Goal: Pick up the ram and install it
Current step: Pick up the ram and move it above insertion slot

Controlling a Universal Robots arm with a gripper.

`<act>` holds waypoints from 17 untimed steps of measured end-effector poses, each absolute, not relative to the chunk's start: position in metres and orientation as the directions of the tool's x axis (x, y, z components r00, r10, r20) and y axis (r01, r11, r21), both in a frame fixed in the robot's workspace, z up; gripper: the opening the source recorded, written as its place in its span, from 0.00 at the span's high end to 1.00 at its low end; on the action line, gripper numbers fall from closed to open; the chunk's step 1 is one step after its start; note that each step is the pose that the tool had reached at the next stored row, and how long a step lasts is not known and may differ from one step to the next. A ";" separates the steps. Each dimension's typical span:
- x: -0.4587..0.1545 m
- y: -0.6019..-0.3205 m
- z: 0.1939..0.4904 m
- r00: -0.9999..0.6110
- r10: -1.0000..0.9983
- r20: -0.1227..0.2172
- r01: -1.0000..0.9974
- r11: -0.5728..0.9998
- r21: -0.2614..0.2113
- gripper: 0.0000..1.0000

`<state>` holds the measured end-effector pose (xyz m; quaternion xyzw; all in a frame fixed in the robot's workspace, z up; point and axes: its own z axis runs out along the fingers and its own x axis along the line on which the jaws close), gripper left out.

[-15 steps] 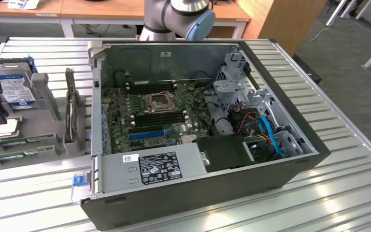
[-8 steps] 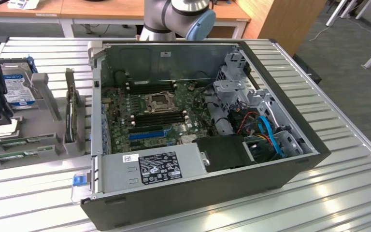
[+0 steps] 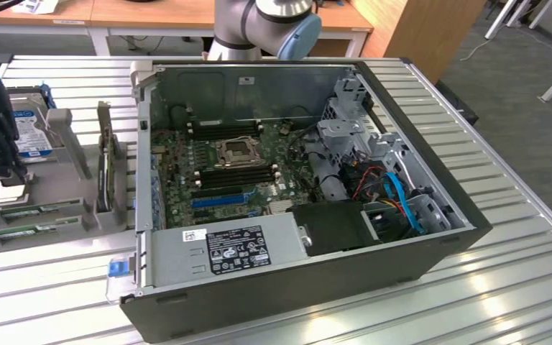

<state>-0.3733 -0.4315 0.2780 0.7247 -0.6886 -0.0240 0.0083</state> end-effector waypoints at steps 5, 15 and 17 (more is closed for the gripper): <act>-0.370 -0.432 0.278 0.051 -0.998 -0.023 -0.998 -0.052 0.045 0.76; -0.370 -0.437 0.278 0.051 -0.998 -0.023 -0.998 -0.052 0.045 0.76; -0.370 -0.439 0.278 0.051 -0.998 -0.023 -0.998 -0.052 0.045 0.76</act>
